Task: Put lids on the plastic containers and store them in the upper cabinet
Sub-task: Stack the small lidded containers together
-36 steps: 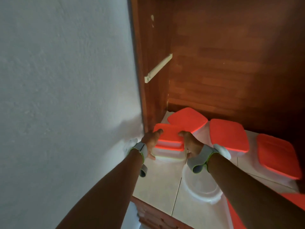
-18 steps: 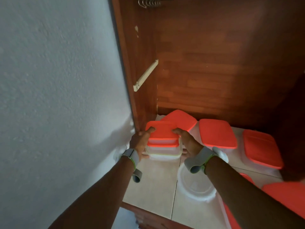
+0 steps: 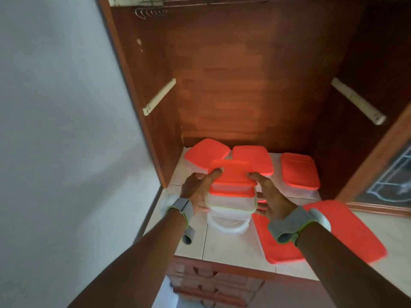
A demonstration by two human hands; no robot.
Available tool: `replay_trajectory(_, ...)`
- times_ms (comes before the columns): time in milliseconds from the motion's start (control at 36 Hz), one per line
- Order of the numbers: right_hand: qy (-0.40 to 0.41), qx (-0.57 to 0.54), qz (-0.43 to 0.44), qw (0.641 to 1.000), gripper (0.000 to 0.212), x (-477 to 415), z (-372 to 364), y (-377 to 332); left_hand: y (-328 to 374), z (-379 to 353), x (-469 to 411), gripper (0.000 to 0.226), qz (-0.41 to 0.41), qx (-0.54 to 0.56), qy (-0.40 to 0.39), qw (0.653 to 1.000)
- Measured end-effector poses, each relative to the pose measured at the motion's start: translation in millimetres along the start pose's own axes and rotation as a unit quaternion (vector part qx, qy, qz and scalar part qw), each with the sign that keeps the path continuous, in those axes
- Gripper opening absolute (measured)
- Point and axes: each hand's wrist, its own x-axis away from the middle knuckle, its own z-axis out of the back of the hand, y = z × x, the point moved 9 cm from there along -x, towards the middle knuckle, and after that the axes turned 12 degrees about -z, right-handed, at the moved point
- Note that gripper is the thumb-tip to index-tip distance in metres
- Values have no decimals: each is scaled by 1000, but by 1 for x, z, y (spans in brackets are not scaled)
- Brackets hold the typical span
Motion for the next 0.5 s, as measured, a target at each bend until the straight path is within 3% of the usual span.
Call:
replay_trajectory(111, -8, 33, 26, 999, 46, 8, -3, 3, -14, 0, 3, 82, 19, -3, 0, 1000)
replay_trajectory(167, -29, 16, 11, 999, 38, 13, -6, 8, -14, -1, 3, 84, 23, -12, -17, 1000)
replay_trajectory(250, -51, -8, 10, 999, 20, 49, -21, 1, -13, -3, 2, 67, 15, 18, -29, 999)
replay_trajectory(362, -65, -54, -5, 996, 30, 23, -22, 10, -40, -2, -6, 100, 67, 84, -43, 993)
replay_trajectory(501, -39, -52, 8, 998, 26, 4, -26, 11, -57, -14, -4, 86, 77, 101, -91, 988)
